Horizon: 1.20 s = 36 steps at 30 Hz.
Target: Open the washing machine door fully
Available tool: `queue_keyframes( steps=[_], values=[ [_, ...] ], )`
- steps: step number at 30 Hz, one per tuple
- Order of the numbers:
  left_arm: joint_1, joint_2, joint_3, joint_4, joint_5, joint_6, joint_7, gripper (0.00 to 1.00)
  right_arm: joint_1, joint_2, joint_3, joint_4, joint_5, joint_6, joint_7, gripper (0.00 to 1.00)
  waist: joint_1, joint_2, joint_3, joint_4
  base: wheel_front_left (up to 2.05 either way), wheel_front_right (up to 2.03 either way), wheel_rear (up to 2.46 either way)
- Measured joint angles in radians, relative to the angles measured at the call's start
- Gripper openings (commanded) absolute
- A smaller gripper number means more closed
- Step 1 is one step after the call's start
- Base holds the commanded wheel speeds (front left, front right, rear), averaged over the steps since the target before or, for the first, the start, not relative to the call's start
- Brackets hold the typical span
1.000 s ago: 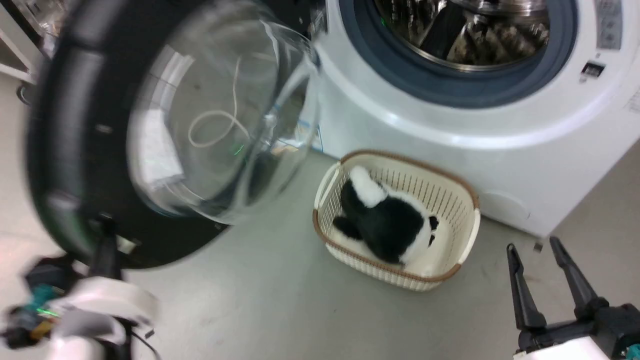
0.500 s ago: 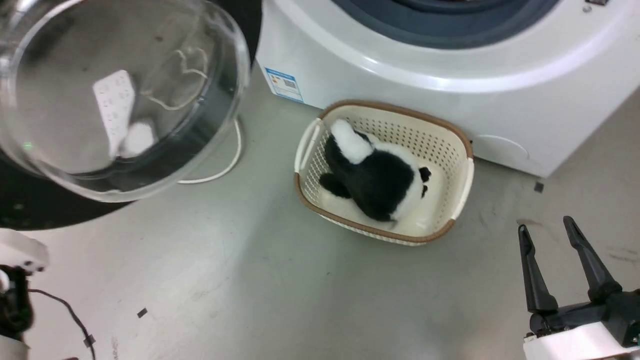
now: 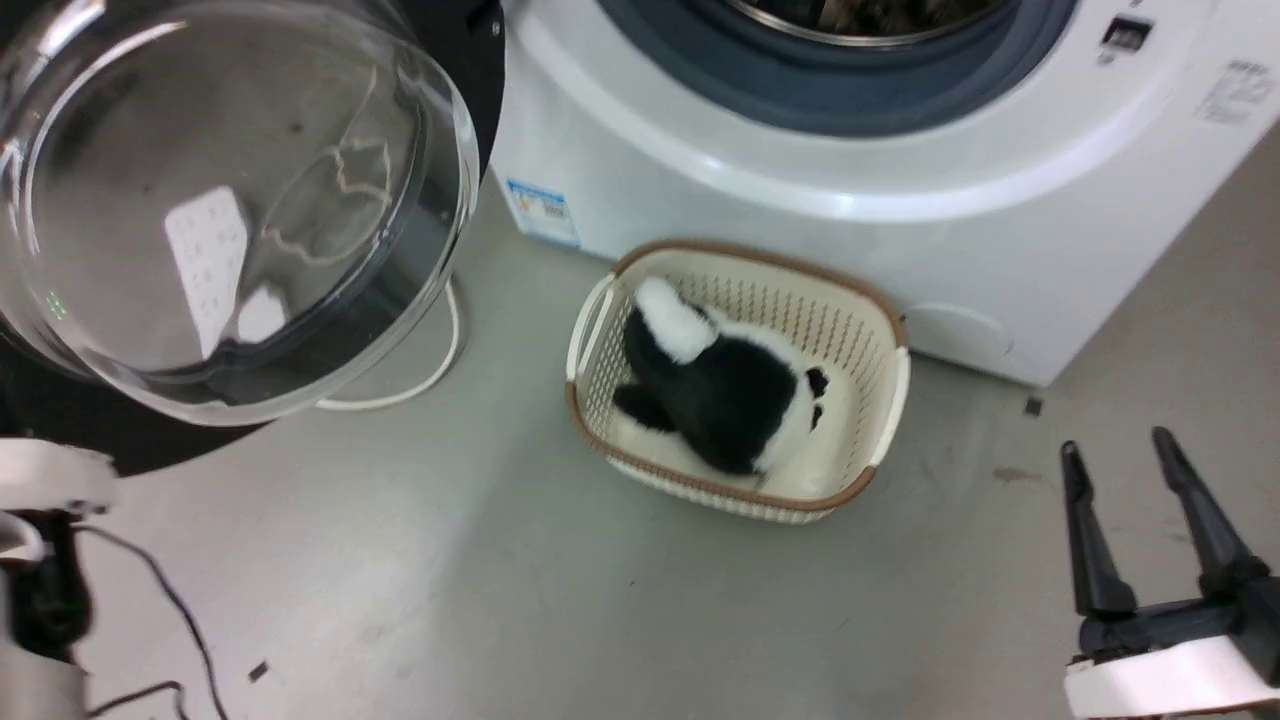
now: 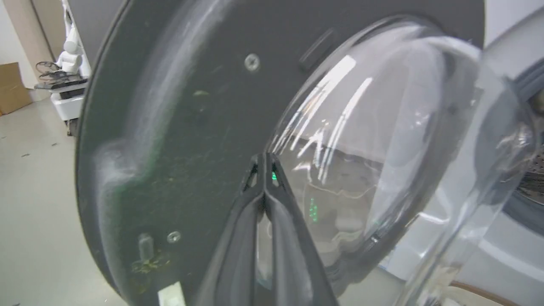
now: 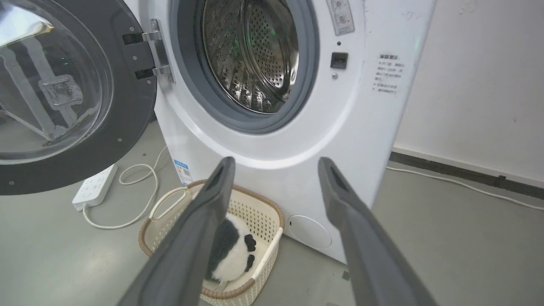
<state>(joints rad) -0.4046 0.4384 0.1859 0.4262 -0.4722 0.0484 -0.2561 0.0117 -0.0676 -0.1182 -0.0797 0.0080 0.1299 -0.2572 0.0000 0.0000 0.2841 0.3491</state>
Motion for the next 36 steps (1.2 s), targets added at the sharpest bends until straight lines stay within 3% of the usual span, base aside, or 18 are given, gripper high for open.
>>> queue_keyframes(
  steps=[3,4,5,9,20,21,23,29,36],
  values=[
    [0.062,-0.065,0.012,-0.172,0.079,0.001,-0.001,0.0,0.0,0.007,-0.028,-0.005,0.0,0.0,0.0,1.0,-0.0001,0.0,-0.036,-0.012,0.0,0.0,0.0],
    [0.117,-0.121,0.001,-0.268,0.12,-0.002,-0.001,0.0,0.0,0.009,-0.045,-0.01,-0.001,0.0,0.0,1.0,-0.0001,0.0,-0.06,-0.023,0.0,0.0,0.0],
    [0.117,-0.121,0.001,-0.268,0.12,-0.002,-0.001,0.0,0.0,0.009,-0.045,-0.01,-0.001,0.0,0.0,1.0,-0.0001,0.0,-0.06,-0.023,0.0,0.0,0.0],
    [0.23,-0.235,-0.077,-0.402,0.202,-0.024,-0.001,0.0,0.004,0.012,-0.061,-0.017,0.002,0.0,0.0,1.0,-0.0001,0.0,-0.118,-0.067,0.0,0.0,0.0],
    [0.358,-0.345,-0.223,-0.428,0.289,-0.051,-0.001,0.0,0.058,0.014,-0.07,-0.016,0.03,0.0,0.0,1.0,-0.0001,0.0,-0.2,-0.206,0.0,0.0,0.0],
    [0.366,-0.349,-0.229,-0.426,0.294,-0.05,-0.001,0.12,0.064,0.014,-0.067,-0.014,0.033,0.0,0.0,1.0,-0.0001,0.0,-0.206,-0.218,0.0,0.0,0.0],
    [0.385,-0.359,-0.24,-0.411,0.295,-0.042,-0.001,1.0,0.067,0.015,-0.064,-0.007,0.039,0.0,0.0,1.0,-0.0001,0.0,-0.217,-0.24,0.0,0.0,0.0],
    [0.429,-0.365,-0.282,-0.366,0.33,-0.034,0.0,1.0,0.09,0.015,-0.049,0.011,0.047,0.0,0.0,1.0,-0.0001,0.0,-0.246,-0.29,0.0,0.0,0.0],
    [0.451,-0.376,-0.31,-0.352,0.342,-0.021,-0.001,1.0,0.108,0.015,-0.034,0.039,0.054,0.0,0.0,1.0,0.0,0.0,-0.266,-0.303,0.0,0.0,0.0]
  ],
)
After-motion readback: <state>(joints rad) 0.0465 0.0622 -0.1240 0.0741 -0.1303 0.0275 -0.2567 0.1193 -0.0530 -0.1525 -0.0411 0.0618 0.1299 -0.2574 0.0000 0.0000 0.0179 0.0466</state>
